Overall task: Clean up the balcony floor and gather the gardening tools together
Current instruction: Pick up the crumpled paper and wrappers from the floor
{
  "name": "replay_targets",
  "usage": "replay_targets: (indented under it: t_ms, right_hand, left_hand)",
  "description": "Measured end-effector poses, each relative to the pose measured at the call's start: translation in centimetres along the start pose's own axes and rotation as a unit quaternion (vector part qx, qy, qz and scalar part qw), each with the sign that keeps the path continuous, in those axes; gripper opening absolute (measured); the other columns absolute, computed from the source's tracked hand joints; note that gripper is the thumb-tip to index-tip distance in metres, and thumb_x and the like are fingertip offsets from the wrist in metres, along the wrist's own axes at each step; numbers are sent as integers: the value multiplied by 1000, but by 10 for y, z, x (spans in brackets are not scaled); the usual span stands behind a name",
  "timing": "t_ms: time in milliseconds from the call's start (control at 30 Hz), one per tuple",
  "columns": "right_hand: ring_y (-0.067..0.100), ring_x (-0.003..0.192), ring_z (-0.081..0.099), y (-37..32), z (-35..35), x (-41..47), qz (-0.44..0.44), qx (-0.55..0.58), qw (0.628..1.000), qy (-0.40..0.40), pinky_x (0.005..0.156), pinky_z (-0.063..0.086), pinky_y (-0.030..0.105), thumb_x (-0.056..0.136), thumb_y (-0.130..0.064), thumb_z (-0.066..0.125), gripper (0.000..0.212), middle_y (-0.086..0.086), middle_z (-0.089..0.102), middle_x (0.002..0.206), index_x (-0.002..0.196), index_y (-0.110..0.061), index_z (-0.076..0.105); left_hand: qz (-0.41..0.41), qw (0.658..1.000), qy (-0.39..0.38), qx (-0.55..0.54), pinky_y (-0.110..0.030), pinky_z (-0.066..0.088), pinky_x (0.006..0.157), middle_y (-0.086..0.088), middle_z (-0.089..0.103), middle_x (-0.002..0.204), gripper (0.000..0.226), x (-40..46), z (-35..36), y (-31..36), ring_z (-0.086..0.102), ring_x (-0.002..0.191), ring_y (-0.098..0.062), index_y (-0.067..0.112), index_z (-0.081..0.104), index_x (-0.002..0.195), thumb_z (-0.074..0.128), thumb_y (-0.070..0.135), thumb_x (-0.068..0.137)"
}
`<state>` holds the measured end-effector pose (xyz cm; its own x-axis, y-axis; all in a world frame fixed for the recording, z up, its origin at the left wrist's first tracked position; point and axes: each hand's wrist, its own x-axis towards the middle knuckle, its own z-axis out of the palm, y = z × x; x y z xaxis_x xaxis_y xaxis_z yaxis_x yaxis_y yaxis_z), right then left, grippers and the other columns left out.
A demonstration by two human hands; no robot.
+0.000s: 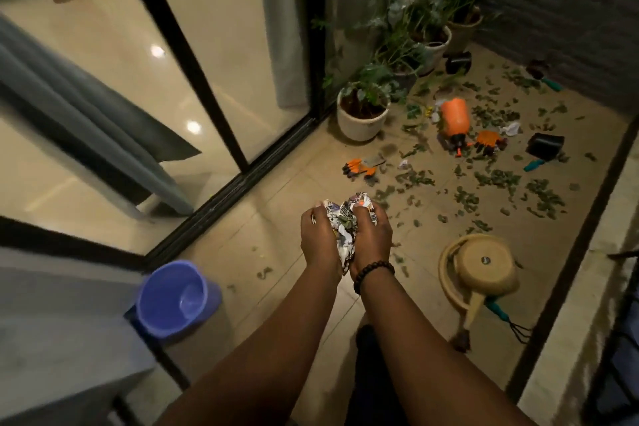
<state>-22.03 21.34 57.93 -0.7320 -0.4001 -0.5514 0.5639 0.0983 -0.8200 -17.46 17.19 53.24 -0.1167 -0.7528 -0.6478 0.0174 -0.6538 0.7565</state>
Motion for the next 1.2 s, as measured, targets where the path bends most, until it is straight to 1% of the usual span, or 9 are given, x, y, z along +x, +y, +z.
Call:
replay_targets:
  t_ms: [200, 367, 467, 600, 867, 967, 1067, 1133, 1200]
  right_hand:
    - [24, 77, 71, 98, 42, -59, 64, -20, 996, -63, 65, 58, 33, 91, -8, 60, 19, 11, 73, 95, 107, -13, 68]
    - [20, 77, 72, 181, 78, -63, 122, -53, 985, -111, 62, 56, 28, 91, -8, 60, 20, 8, 74, 93, 110, -12, 68]
    - [24, 82, 73, 239, 99, -53, 158, -78, 976, -129, 68, 59, 33, 91, -11, 61, 21, 10, 74, 97, 112, -14, 67]
    - [33, 90, 72, 311, 132, -33, 188, -93, 966, -150, 82, 59, 48, 90, -14, 63, 22, 13, 74, 99, 112, -14, 68]
    - [35, 87, 71, 423, 217, -15, 228, -95, 947, -207, 79, 59, 49, 91, -14, 63, 22, 17, 73, 97, 113, -10, 65]
    - [33, 84, 71, 458, 251, -9, 230, -118, 941, -219, 75, 60, 48, 93, -21, 62, 27, 17, 72, 98, 117, -8, 61]
    - [38, 92, 71, 485, 278, -2, 247, -147, 930, -230, 75, 59, 55, 89, -40, 65, 49, 20, 70, 109, 127, -12, 55]
    - [39, 96, 70, 503, 287, 2, 266, -174, 917, -241, 78, 56, 60, 79, -50, 66, 62, 18, 70, 113, 130, -17, 55]
    - [36, 100, 69, 513, 290, 2, 288, -187, 902, -262, 84, 54, 59, 77, -55, 60, 62, 13, 70, 114, 129, -21, 58]
  left_hand:
    - [-70, 992, 71, -82, -51, 57, 90, -5, 76, 104, 65, 19, -132, -42, 73, 94, -29, 22, 72, 107, 50, 69, 67]
    - [-134, 974, 129, -131, -49, 55, 92, -4, 74, 113, 71, 101, -224, -120, 72, 100, -31, 23, 71, 114, 55, 73, 66]
    - [-154, 954, 163, -199, -47, 56, 91, -8, 73, 116, 63, 114, -257, -122, 72, 101, -31, 19, 69, 117, 53, 67, 78]
    - [-157, 937, 142, -277, -36, 53, 77, -14, 72, 97, 53, 119, -283, -98, 68, 89, -28, 5, 66, 106, 31, 46, 104]
    - [-98, 901, 200, -373, -39, 51, 78, -18, 69, 105, 49, 199, -375, -107, 65, 92, -32, 3, 60, 123, 27, 34, 104]
    - [-76, 900, 221, -367, -41, 53, 82, -20, 66, 125, 56, 233, -416, -116, 64, 108, -37, 5, 61, 131, 29, 39, 100]
    - [-75, 903, 224, -359, -41, 53, 74, -17, 70, 117, 55, 252, -447, -119, 65, 103, -36, 12, 67, 120, 30, 47, 99]
    - [-91, 906, 215, -353, -41, 55, 67, -14, 69, 119, 57, 256, -463, -117, 65, 102, -36, 15, 66, 125, 32, 52, 96]
    - [-100, 915, 208, -330, -34, 49, 68, -10, 65, 128, 57, 255, -473, -117, 62, 104, -33, 16, 60, 133, 31, 51, 98]
